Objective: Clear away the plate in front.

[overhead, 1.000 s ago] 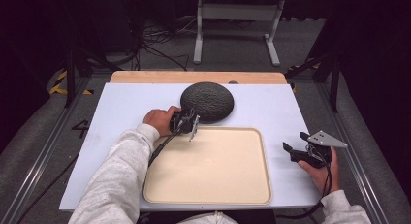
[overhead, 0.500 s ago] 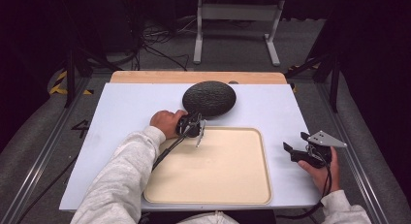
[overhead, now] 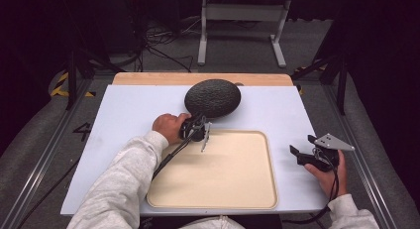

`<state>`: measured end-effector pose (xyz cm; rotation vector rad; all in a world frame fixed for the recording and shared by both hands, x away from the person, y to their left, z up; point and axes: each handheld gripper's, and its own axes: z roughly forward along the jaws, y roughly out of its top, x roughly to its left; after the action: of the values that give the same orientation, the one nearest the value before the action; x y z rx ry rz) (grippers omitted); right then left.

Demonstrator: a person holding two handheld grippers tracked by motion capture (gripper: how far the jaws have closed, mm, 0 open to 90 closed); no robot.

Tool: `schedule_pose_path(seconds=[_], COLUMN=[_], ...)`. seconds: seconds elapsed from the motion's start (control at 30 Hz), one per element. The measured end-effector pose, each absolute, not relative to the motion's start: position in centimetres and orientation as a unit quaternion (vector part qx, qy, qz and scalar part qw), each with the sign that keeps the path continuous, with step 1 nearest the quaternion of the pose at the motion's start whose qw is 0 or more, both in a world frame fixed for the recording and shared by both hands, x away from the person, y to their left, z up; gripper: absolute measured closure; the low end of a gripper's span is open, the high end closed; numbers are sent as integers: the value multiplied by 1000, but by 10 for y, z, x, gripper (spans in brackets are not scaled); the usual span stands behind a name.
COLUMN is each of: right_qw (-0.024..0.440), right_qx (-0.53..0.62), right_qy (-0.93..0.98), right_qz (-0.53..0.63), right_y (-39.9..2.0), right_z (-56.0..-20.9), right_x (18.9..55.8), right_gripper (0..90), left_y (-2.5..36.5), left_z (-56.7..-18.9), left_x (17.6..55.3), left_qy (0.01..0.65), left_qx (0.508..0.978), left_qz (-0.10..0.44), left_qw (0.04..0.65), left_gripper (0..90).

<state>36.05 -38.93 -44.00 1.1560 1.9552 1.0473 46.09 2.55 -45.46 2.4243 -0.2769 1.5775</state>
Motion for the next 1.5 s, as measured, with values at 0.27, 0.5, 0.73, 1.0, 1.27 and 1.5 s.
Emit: schedule_pose_path(seconds=[0.27,0.5,0.73,1.0,1.27,1.5], right_qw=[317,319,319,318,319,319], right_qx=[435,434,435,437,433,436], right_qy=[743,742,743,742,747,745], right_qz=[397,400,397,396,391,391], right_y=[-389,-389,-387,-388,-386,-386], right_z=[-439,-437,-438,-438,-438,-438], right_x=[360,358,358,359,361,360], right_gripper=[193,195,196,197,200,199], left_y=[32,41,51,60,62,69], left_z=[-437,-425,-429,-442,-458,-460], left_x=[425,374,333,300,278,273], left_qy=[-118,-143,-160,-179,-203,-200], left_qx=[815,806,811,820,832,837], left_qz=[551,554,539,518,490,480], left_qw=[134,150,162,165,163,172], left_gripper=[873,873,873,871,862,868])
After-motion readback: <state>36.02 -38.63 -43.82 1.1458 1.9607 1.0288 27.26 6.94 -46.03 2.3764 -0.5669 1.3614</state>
